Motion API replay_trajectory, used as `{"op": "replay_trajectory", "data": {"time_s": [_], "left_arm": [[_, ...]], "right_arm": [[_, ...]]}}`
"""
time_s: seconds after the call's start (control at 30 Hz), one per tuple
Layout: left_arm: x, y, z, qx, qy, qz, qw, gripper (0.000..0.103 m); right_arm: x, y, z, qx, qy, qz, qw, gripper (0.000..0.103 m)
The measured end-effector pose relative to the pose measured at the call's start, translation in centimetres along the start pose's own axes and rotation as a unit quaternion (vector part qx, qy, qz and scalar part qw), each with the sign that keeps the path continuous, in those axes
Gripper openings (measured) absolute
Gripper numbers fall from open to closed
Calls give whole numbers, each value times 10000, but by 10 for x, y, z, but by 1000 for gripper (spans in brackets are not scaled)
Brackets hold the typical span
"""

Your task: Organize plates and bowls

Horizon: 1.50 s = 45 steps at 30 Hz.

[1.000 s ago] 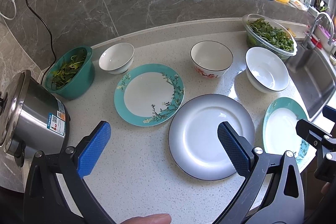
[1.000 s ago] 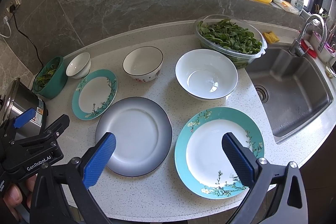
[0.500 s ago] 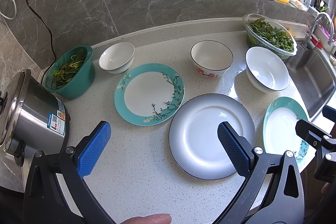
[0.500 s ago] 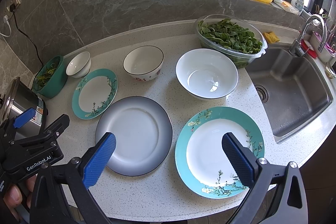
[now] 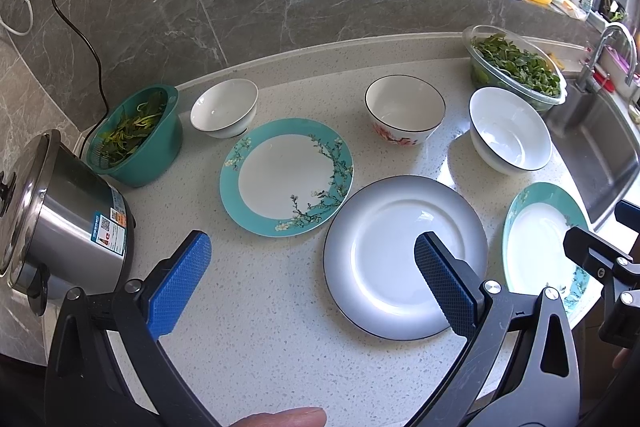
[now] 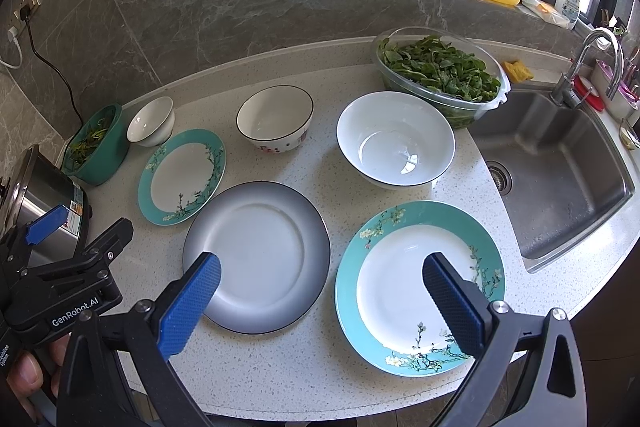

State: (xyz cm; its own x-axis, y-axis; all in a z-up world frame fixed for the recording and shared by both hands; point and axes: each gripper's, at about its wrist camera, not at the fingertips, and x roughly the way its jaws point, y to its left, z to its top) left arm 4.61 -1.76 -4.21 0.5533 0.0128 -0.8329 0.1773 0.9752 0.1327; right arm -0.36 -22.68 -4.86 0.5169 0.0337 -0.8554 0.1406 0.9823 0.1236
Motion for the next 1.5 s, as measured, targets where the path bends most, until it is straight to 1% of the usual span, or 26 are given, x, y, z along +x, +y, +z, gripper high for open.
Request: {"op": "replay_trajectory", "data": {"time_s": [0.57,0.7,0.8,0.9,0.93,0.97,1.0,1.03,1.07,1.1,1.17,1.23,1.27,1.3,1.33,1.37,1.4,1.47,1.5], "left_arm": [[0,1,-1,1,7,-24,10000,103],[4,7,-8,9,56,-210,9998,103],[15,15,-22,36,219,-431,9988,103],[38,30,-44,-11,673,-592,9960,103],[46,36,-52,-46,807,-710,9942,103],[54,45,-62,-121,953,-936,9910,103],[60,51,-70,-214,1044,-1081,9884,103],[67,58,-77,-351,1116,-1223,9856,103],[73,64,-83,-470,1161,-1350,9829,103],[79,68,-89,-531,1176,-1482,9805,103],[86,71,-96,-550,1048,-1786,9768,103],[87,73,-101,-549,789,-1867,9777,103],[88,72,-103,-566,753,-1910,9771,103],[93,72,-101,-568,860,-1960,9752,103],[98,70,-98,-598,1085,-2037,9712,103],[108,69,-97,-736,1381,-2016,9669,103],[113,69,-94,-921,1512,-1981,9640,103],[124,71,-94,-1194,1485,-2007,9609,102],[130,70,-93,-1290,1568,-1948,9596,102]], "right_arm": [[1,3,-2,3,23,-18,10000,103],[4,7,-5,5,65,36,10000,103],[12,4,-9,163,227,515,9983,103],[24,-1,-16,379,407,961,9938,103],[27,-2,-19,441,466,1071,9922,103],[33,-5,-23,560,555,1297,9884,102],[39,-7,-26,709,653,1530,9835,102],[44,-9,-29,844,730,1707,9790,96],[47,-11,-31,929,773,1835,9756,89],[50,-12,-32,965,781,1904,9738,88],[52,-15,-31,972,751,2058,9709,88],[58,-19,-26,981,789,2428,9619,88],[63,-20,-23,946,866,2635,9561,88],[69,-21,-18,871,929,2824,9508,88],[74,-21,-13,774,972,2967,9469,88],[81,-20,-7,619,1047,3130,9419,84],[87,-21,-2,512,1133,3180,9399,82],[101,-23,9,303,1322,3223,9369,62],[110,-26,16,238,1447,3295,9327,59]]}}
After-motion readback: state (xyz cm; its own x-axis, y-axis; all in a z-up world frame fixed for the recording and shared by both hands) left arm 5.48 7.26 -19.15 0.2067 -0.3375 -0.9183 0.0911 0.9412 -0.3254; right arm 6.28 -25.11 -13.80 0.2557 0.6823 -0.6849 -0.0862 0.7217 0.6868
